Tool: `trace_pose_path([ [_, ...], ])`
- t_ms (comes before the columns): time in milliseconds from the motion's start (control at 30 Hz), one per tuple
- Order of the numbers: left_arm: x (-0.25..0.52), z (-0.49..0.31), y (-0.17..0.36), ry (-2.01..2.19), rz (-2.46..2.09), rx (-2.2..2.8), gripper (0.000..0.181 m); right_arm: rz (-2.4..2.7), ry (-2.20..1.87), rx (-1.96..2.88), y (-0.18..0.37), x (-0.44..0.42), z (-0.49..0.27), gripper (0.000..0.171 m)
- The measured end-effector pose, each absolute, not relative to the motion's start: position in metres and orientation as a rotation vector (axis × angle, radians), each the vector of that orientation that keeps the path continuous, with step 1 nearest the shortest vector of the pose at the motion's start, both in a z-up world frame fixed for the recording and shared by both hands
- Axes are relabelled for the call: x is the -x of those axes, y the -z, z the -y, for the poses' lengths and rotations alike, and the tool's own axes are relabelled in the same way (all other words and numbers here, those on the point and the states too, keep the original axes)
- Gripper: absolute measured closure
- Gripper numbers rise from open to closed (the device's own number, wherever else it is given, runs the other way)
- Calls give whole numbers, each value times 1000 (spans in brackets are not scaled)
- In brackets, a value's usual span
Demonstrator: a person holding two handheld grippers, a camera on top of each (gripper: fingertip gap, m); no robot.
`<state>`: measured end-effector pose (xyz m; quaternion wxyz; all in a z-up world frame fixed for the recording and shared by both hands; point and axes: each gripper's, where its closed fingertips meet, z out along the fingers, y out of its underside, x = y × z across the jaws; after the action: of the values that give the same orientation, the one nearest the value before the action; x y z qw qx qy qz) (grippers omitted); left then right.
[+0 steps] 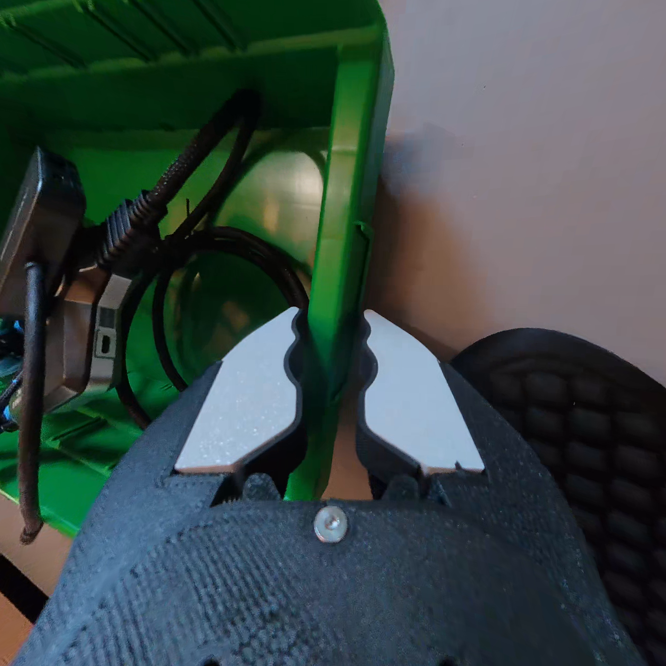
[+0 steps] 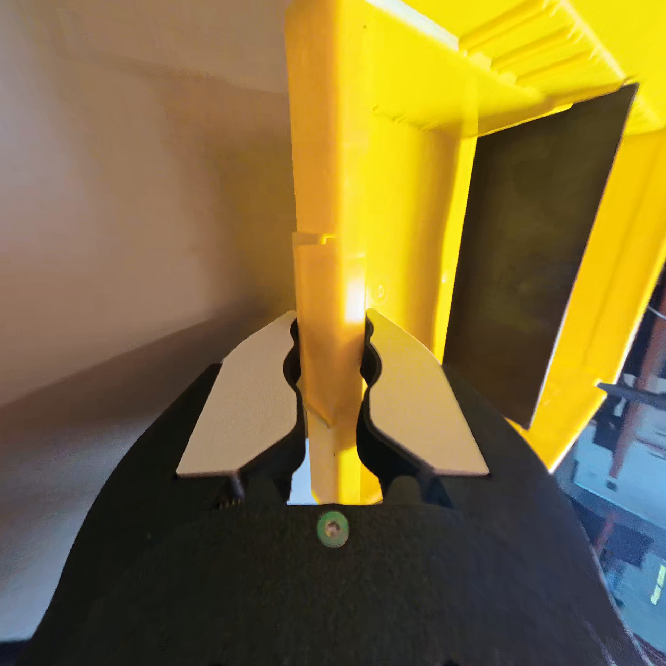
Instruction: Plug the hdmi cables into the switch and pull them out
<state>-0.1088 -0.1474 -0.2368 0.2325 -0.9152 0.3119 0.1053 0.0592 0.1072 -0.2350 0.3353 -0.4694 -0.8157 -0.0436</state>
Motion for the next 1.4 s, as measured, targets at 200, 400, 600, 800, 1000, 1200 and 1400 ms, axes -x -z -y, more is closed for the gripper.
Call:
trace_pose_path([
  [200,98,158,236,-348,-768,2521,151,2138,245,1155,241,-132,-142,141],
  [400,119,135,236,-378,-677,2511,152,2049,378,1162,230,-149,-215,134],
  [600,194,95,233,-553,-538,2433,150,1780,-56,1261,162,-93,-192,125],
  [800,233,86,192,-658,-394,2297,150,1525,-504,1252,84,-41,-140,130],
  [1000,268,85,114,-571,-235,2213,148,1360,-847,1304,64,-2,-113,140],
  [1200,316,73,145,-507,-259,2557,143,1358,-904,1340,88,21,-114,146],
  [1400,331,56,131,-684,-404,2554,177,1334,-889,1301,83,15,-124,148],
])
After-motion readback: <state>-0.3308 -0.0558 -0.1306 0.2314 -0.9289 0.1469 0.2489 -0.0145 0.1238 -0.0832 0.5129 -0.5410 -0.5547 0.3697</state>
